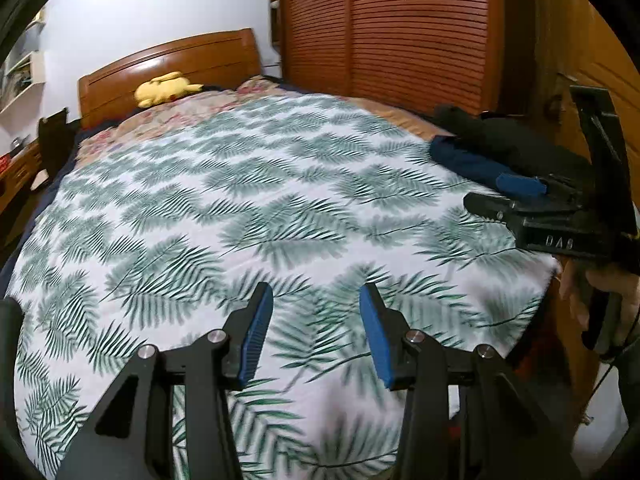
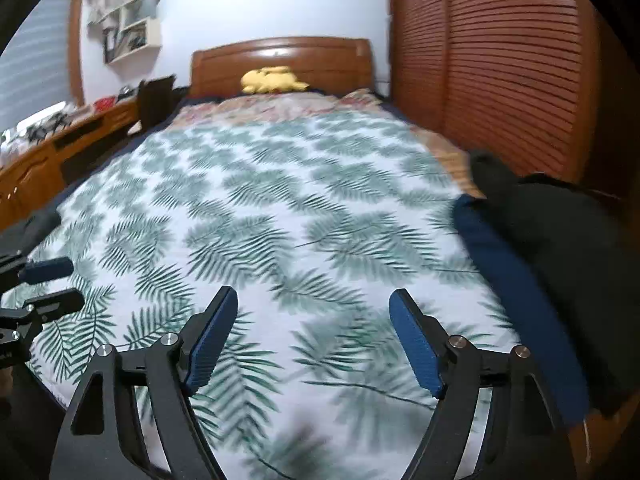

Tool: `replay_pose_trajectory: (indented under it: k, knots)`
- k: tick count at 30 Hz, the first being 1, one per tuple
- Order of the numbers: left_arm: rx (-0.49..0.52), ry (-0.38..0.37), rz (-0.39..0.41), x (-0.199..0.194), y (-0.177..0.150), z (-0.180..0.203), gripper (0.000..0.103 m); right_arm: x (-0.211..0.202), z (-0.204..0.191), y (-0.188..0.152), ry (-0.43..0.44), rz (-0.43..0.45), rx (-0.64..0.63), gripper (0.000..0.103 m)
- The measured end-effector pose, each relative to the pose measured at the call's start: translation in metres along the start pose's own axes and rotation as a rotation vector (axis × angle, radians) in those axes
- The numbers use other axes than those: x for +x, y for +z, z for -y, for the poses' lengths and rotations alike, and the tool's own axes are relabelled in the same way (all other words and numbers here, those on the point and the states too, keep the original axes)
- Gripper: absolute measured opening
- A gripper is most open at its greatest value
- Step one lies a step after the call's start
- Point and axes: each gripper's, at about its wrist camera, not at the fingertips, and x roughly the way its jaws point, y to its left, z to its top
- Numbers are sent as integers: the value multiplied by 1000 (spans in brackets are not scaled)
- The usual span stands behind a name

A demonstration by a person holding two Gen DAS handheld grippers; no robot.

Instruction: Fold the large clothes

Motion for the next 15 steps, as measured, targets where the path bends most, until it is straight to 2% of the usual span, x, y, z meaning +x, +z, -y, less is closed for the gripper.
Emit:
replay_pose_trajectory:
  k: [3,7,9,15]
  knots:
    - [-37,25,-16,5,-9,-19,44,22,-28,-3,2,-23,-33,82]
    - [-85,51,-27,6,-24,-44,44,37,-59,-6,52,-25,-41,82]
    - [-113,91,-25,2,-33,-57,44,43,-78,-7,88,-22,-51,82]
    - [-179,177,-11,-20,-52,-89,44,39,-123,-11,177,-23,-65,82]
